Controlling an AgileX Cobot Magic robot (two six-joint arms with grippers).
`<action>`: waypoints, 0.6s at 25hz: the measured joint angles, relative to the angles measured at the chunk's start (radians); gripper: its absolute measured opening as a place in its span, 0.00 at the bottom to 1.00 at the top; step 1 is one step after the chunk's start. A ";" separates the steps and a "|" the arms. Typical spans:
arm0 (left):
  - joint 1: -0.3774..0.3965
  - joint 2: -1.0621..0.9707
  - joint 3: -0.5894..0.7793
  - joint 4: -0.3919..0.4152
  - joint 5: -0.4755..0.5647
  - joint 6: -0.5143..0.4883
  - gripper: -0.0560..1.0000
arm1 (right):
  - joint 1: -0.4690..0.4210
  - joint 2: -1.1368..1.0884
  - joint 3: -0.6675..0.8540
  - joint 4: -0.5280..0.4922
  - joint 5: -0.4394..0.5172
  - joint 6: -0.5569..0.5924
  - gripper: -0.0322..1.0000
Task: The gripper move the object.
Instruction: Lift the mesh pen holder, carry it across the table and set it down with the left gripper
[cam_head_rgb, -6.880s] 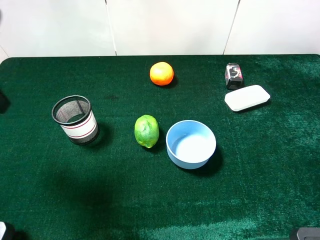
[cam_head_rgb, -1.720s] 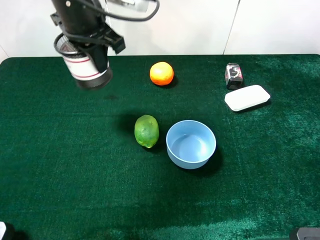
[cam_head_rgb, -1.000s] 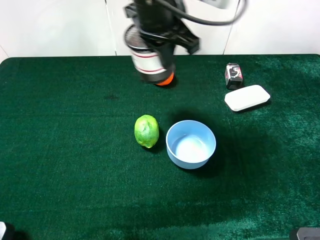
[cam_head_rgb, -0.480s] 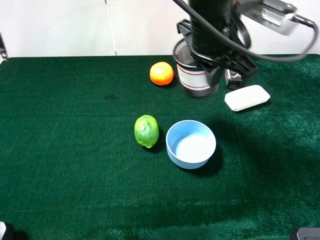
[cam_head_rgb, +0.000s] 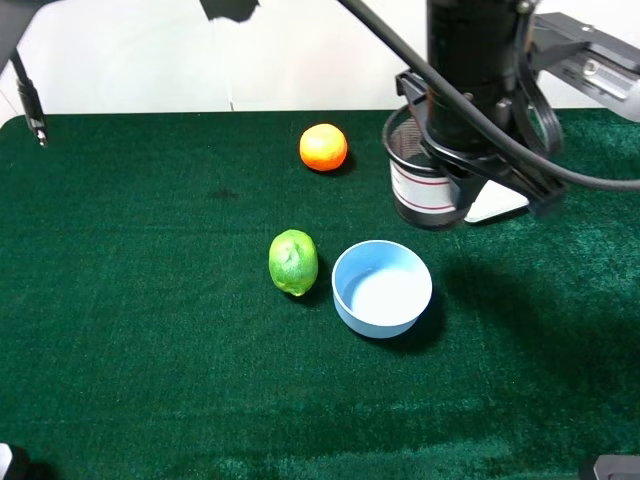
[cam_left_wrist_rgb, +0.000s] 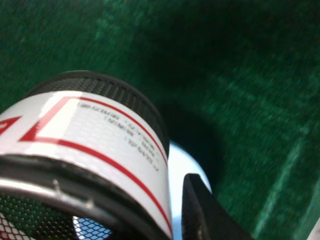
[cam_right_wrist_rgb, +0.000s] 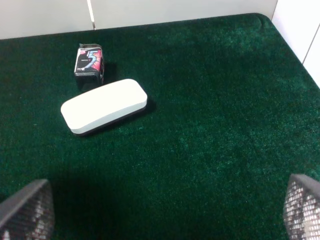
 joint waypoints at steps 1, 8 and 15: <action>-0.007 0.000 0.000 0.000 -0.016 0.000 0.14 | 0.000 0.000 0.000 0.000 0.000 0.000 0.70; -0.059 0.045 -0.005 -0.003 -0.104 -0.004 0.14 | 0.000 0.000 0.000 0.000 0.000 0.000 0.70; -0.100 0.095 -0.005 -0.006 -0.187 -0.004 0.14 | 0.000 0.000 0.000 0.000 0.000 0.000 0.70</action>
